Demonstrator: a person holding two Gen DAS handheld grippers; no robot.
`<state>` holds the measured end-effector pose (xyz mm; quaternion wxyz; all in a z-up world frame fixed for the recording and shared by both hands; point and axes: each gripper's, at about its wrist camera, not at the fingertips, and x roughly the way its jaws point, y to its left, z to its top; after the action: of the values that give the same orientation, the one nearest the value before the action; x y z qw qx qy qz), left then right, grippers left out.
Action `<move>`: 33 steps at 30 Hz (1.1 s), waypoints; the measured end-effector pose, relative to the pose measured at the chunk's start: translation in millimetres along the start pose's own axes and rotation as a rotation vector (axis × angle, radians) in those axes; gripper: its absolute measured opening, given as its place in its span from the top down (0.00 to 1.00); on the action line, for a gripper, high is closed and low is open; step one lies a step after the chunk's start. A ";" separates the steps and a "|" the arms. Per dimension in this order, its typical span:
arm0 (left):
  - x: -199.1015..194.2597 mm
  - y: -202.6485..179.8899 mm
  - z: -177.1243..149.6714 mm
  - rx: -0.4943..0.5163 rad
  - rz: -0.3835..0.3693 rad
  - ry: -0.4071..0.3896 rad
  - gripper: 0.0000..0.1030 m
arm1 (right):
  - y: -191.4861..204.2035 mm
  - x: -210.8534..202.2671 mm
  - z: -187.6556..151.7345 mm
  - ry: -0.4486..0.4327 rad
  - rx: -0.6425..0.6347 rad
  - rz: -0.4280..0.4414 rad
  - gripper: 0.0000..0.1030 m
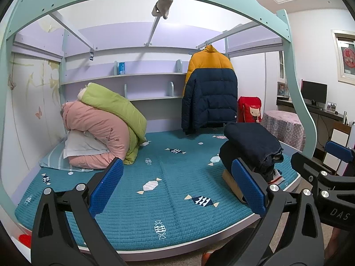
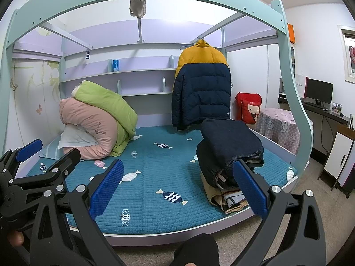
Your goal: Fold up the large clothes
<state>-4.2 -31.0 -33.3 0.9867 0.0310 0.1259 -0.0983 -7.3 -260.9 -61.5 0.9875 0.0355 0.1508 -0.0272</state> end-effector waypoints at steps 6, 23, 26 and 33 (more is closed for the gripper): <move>-0.3 -0.6 -0.3 -0.001 -0.001 0.000 0.05 | -0.5 0.0 0.1 -0.001 0.000 0.001 0.07; 0.4 0.8 0.0 0.000 0.000 -0.002 0.05 | -0.1 -3.2 -3.0 -0.005 0.001 -0.009 0.07; 1.1 0.0 0.4 0.000 0.000 -0.004 0.05 | 1.4 -4.5 -3.3 -0.005 0.002 -0.009 0.07; 0.8 1.5 0.5 0.001 0.002 -0.004 0.05 | 1.7 -4.8 -3.6 -0.005 0.000 -0.011 0.07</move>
<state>-3.0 -29.7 -32.9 0.9870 0.0316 0.1237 -0.0976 -12.8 -258.7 -63.4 0.9878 0.0346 0.1485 -0.0326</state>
